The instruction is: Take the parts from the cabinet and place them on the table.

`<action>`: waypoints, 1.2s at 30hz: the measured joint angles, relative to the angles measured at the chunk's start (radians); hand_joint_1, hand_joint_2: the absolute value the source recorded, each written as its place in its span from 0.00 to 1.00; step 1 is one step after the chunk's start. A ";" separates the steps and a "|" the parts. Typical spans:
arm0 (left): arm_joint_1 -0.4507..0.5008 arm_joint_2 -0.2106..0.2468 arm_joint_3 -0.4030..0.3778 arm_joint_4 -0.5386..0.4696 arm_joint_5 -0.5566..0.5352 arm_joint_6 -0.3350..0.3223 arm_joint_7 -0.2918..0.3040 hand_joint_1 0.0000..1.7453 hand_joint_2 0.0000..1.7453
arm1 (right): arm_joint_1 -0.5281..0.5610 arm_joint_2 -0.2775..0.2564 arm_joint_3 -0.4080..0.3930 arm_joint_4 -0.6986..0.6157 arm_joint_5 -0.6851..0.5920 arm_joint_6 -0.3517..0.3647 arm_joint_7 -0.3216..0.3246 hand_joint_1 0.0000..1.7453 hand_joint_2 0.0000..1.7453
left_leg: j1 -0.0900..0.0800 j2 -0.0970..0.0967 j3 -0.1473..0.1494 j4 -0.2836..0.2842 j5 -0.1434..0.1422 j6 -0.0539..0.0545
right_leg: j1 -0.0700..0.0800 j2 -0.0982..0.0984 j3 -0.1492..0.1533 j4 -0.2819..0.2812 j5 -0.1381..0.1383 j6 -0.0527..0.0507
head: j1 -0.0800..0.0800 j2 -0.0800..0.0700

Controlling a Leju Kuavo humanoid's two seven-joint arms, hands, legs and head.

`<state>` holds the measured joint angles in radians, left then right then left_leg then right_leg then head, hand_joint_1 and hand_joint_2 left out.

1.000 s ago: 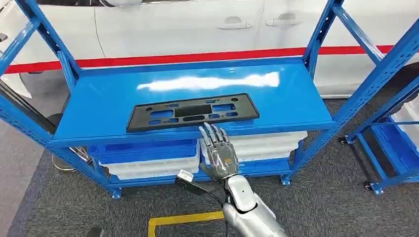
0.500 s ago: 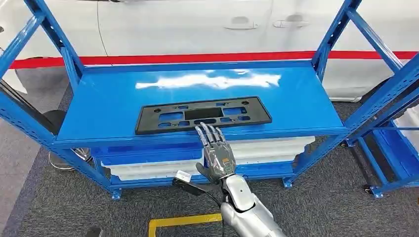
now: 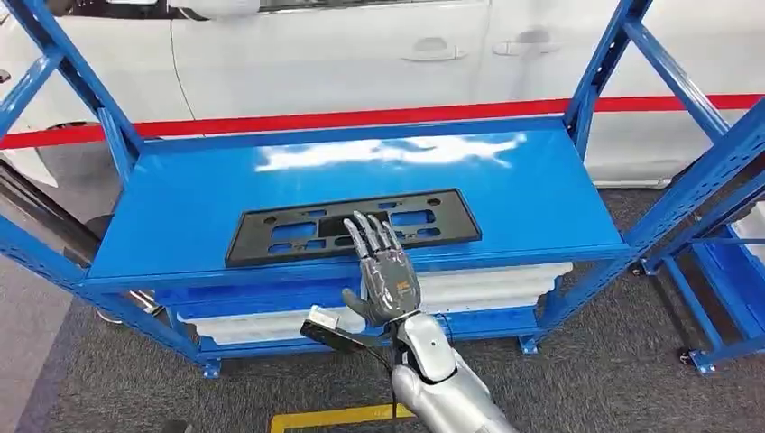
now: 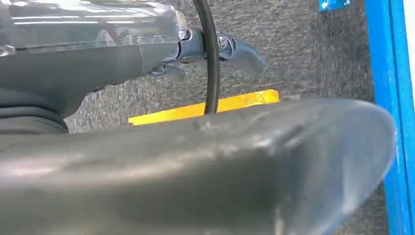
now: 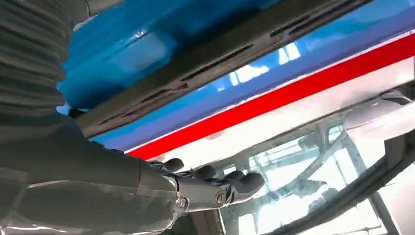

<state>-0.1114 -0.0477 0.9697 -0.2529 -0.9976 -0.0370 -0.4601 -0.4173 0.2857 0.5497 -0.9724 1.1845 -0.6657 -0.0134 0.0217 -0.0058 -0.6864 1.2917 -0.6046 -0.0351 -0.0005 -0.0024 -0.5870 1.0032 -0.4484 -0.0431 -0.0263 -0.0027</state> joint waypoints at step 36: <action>-0.011 -0.010 -0.001 0.000 -0.025 -0.001 -0.019 0.00 0.00 | -0.052 -0.018 0.013 0.037 0.090 0.087 0.077 0.00 1.00 | -0.001 0.004 0.087 -0.254 0.167 0.009 | 0.000 0.004 0.005 0.015 -0.013 0.013 | 0.000 0.000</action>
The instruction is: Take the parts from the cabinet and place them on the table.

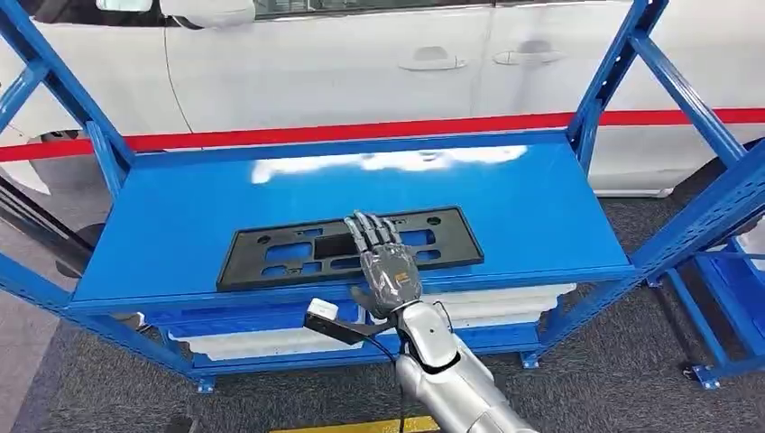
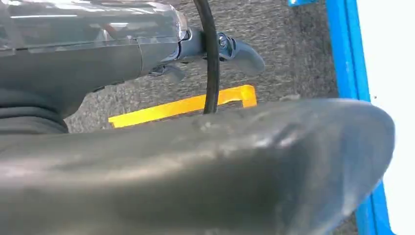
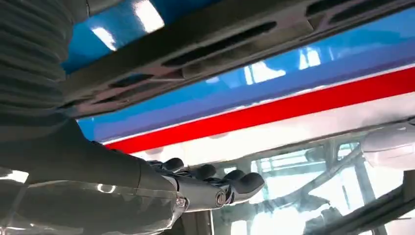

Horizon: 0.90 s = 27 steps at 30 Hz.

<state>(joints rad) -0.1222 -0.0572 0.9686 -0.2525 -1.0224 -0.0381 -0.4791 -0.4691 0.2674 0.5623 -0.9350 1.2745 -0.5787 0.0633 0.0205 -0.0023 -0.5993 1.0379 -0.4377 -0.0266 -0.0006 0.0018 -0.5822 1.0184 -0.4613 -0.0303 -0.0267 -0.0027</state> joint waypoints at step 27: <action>-0.016 -0.015 -0.025 0.000 -0.003 -0.017 0.006 0.00 0.00 | -0.195 0.001 -0.048 0.368 0.032 0.011 0.076 1.00 1.00 | 0.000 -0.002 -0.145 0.296 -0.138 -0.007 | 0.001 -0.002 -0.011 -0.016 0.020 -0.009 | 0.000 0.000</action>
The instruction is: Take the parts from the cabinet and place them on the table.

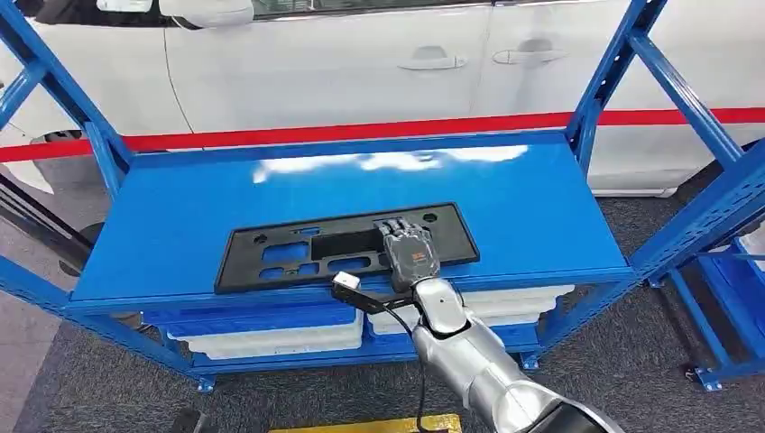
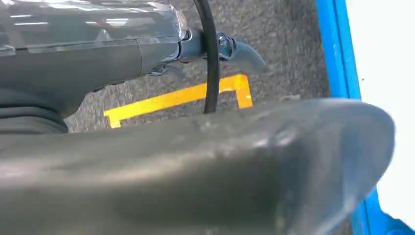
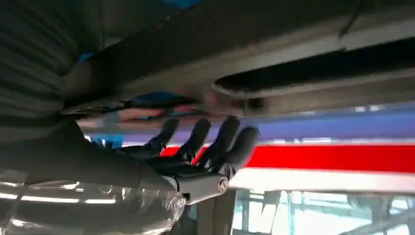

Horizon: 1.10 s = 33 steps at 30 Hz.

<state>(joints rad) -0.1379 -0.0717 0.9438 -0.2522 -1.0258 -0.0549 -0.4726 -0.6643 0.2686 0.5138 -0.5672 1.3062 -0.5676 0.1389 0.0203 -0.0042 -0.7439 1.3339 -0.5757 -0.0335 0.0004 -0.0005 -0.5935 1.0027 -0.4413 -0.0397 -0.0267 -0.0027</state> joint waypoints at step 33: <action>0.063 -0.026 0.074 0.001 0.089 0.005 -0.077 0.00 1.00 | 0.332 -0.044 -0.051 -0.881 -1.188 0.279 -0.450 1.00 1.00 | 0.003 0.003 0.107 -0.162 0.074 0.005 | 0.002 -0.001 0.020 -0.002 -0.013 0.004 | 0.000 0.000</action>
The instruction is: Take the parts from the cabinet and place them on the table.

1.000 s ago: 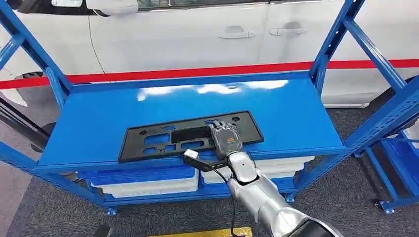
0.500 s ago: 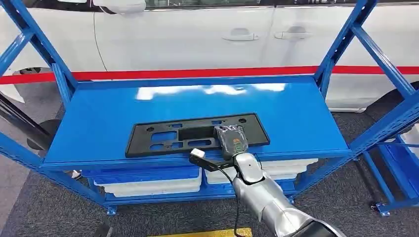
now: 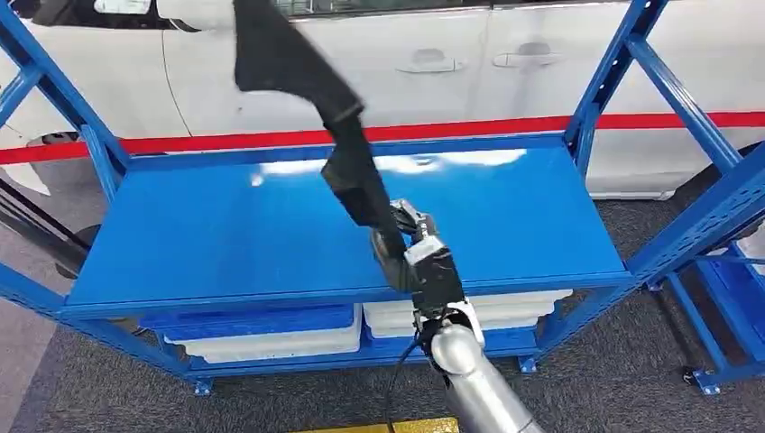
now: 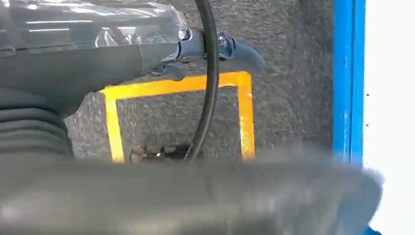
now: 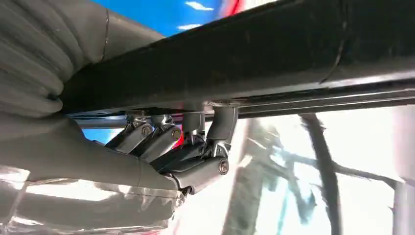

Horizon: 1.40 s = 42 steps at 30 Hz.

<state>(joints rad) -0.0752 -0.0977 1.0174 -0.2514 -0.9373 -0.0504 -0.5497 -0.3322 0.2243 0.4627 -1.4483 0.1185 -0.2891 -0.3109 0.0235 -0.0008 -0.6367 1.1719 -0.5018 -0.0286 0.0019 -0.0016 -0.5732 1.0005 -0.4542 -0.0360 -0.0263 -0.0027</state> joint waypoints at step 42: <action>0.012 -0.029 0.139 0.000 0.039 0.014 -0.019 0.00 1.00 | 0.552 -0.120 -0.055 -0.323 -0.057 0.163 -0.234 1.00 1.00 | -0.013 0.008 0.098 -0.185 0.045 0.065 | -0.016 0.001 -0.161 0.214 -0.128 0.069 | 0.001 0.000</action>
<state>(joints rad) -0.0633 -0.1267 1.1563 -0.2518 -0.8988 -0.0366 -0.5688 0.2199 0.1042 0.4078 -1.7708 0.0618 -0.1263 -0.5447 0.0102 0.0073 -0.5390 0.9865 -0.4564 0.0366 -0.0145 -0.0002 -0.7342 1.2146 -0.5826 0.0328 -0.0248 -0.0027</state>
